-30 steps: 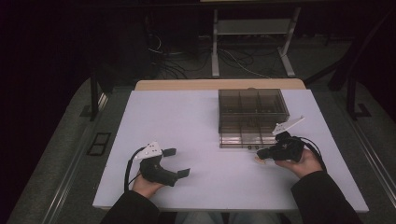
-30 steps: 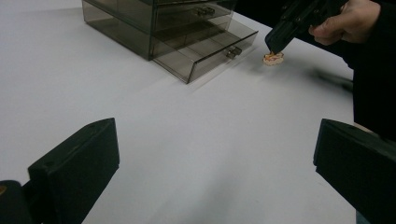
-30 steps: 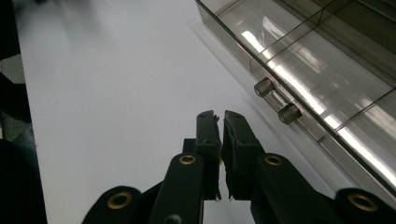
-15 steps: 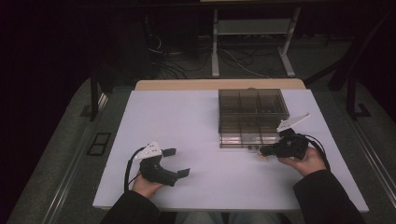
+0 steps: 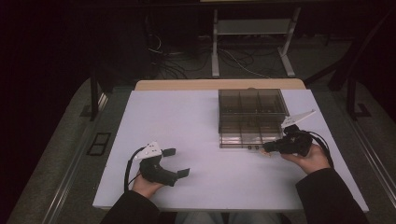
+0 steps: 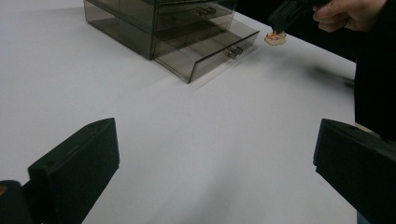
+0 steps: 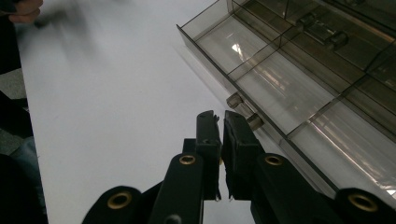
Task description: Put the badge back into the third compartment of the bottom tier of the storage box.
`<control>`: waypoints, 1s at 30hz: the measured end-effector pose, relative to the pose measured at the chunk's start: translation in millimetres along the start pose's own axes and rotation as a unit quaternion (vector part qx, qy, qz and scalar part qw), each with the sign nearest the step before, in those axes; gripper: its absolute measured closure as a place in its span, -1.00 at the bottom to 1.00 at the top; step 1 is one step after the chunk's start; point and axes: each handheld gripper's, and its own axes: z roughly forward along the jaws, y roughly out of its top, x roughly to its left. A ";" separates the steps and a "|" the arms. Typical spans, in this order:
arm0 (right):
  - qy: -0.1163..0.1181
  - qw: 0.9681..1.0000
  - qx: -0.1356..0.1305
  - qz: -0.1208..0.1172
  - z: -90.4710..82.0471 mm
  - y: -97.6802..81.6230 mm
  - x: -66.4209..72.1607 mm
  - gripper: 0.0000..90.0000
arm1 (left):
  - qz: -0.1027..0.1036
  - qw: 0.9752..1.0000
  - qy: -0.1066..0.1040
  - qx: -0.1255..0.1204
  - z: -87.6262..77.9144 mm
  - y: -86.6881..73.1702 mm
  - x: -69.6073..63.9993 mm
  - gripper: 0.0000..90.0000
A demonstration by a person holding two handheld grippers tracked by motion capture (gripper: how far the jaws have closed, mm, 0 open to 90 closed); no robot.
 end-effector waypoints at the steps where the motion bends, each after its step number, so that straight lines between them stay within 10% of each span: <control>1: -0.001 1.000 0.001 0.000 -0.7 0.3 -0.5 0.86 | 0.000 1.000 0.000 0.000 0.0 0.0 -0.1 -1.00; 30: -0.023 1.000 -0.008 -0.001 -25.6 18.4 -7.4 0.86 | -0.002 1.000 0.002 -0.002 -0.4 0.0 -0.1 -1.00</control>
